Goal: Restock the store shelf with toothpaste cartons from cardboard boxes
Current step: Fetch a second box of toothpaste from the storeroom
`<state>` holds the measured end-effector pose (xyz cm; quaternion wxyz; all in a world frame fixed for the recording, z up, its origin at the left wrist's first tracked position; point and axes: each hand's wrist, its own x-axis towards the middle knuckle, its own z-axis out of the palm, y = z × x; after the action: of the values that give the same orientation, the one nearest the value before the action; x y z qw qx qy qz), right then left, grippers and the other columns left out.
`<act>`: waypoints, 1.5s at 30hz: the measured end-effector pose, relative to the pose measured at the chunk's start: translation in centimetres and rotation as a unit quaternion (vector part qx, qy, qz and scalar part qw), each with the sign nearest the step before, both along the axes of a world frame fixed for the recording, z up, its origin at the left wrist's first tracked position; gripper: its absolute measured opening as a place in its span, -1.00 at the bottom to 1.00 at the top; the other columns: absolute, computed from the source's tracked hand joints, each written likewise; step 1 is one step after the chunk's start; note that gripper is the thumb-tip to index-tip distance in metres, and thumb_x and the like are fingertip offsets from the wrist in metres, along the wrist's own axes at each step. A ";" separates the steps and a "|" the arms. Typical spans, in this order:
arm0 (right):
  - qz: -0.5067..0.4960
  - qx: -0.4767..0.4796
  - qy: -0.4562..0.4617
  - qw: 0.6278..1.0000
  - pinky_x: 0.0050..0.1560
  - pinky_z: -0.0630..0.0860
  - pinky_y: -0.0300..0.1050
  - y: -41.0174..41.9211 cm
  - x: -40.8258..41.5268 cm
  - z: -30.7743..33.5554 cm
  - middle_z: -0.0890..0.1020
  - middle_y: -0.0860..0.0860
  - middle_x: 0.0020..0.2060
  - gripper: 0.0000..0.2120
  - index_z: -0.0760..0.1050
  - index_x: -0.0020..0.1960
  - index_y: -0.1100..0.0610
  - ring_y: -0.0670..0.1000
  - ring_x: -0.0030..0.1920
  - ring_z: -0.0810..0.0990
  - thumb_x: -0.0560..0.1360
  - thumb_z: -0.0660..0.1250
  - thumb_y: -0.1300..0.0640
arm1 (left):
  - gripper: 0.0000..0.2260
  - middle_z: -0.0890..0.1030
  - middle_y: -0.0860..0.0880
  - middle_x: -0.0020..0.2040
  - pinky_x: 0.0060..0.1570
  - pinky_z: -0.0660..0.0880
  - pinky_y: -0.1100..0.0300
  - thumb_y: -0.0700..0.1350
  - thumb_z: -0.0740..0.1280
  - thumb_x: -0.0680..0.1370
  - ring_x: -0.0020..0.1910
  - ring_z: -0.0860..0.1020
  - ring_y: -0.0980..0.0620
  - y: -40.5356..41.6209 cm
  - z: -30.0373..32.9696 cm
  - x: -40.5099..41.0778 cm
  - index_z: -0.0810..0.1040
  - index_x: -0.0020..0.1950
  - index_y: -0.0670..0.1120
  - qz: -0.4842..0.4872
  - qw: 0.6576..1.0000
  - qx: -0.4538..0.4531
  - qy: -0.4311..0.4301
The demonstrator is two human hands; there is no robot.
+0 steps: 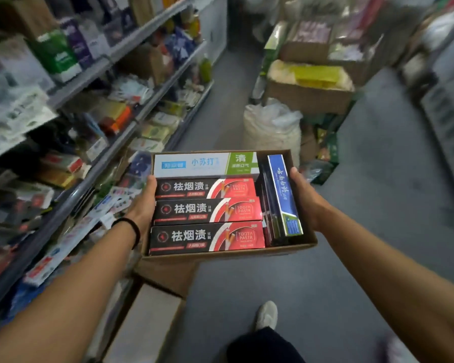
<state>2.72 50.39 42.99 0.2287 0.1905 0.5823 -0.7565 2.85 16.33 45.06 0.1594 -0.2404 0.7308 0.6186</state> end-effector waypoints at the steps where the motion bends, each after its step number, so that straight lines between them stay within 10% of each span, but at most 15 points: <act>1: -0.030 0.009 -0.001 0.999 -0.05 0.61 -0.01 2.4 0.2 0.5 0.65 0.18 0.10 -0.36 0.50 0.29 0.15 0.14 0.01 0.66 0.57 -0.01 -0.32 | -0.41 0.70 -0.13 -0.09 0.05 0.55 -0.07 0.38 -0.03 0.54 -0.16 0.68 -0.07 2.6 0.7 -1.4 0.62 0.01 0.01 -0.020 1.000 0.002 0.007; 10: -0.245 0.032 0.030 0.968 0.23 0.50 0.17 24.9 3.0 4.4 0.60 0.25 0.18 -0.30 0.48 0.31 0.20 0.25 0.16 0.56 0.57 -0.03 -0.34 | -0.43 0.69 -0.11 -0.22 -0.03 0.53 0.03 0.34 -0.02 0.56 -0.20 0.65 -0.09 29.5 4.1 -12.1 0.59 -0.10 -0.05 -0.232 0.972 -0.018 0.034; 14: -0.332 0.022 0.039 0.942 0.09 0.56 0.06 33.8 5.7 6.2 0.65 0.19 0.09 -0.33 0.50 0.29 0.17 0.15 0.02 0.66 0.58 -0.07 -0.32 | -0.49 0.66 -0.06 -0.37 -0.27 0.49 0.13 0.28 -0.06 0.60 -0.42 0.64 0.01 42.0 5.3 -14.6 0.51 -0.06 -0.05 -0.315 0.949 0.014 0.028; 18: -0.416 0.009 0.044 0.908 0.02 0.58 0.03 41.1 8.9 7.7 0.67 0.18 0.04 -0.34 0.55 0.21 0.15 0.13 -0.07 0.68 0.59 -0.08 -0.32 | -0.47 0.67 -0.13 -0.18 -0.09 0.55 0.05 0.33 0.02 0.56 -0.22 0.65 -0.09 54.1 6.4 -16.1 0.53 0.05 -0.07 -0.390 0.920 0.023 0.038; 24: -0.544 0.072 0.009 0.836 -0.06 0.57 -0.04 51.4 13.4 8.3 0.69 0.16 -0.03 -0.39 0.55 0.14 0.16 0.12 -0.09 0.66 0.61 -0.07 -0.27 | -0.12 0.66 -0.17 0.05 0.12 0.52 -0.17 0.59 0.16 0.24 -0.01 0.64 -0.20 72.3 5.0 -18.1 0.57 0.17 -0.12 -0.507 0.861 0.042 0.012; 45: -0.854 0.043 -0.056 0.515 -0.24 0.56 -0.11 88.8 36.1 4.3 0.72 0.09 -0.21 -0.51 0.59 0.04 0.12 0.06 -0.24 0.69 0.60 0.07 -0.24 | -0.40 0.69 -0.18 -0.09 0.11 0.52 -0.19 0.41 0.12 0.47 -0.09 0.66 -0.21 133.1 4.2 4.2 0.60 0.06 -0.07 -0.795 0.605 0.037 -0.034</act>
<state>38.85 139.24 47.26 -0.5036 0.6478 0.1568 -0.5497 7.09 149.46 49.28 0.6218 0.4207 0.6045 0.2664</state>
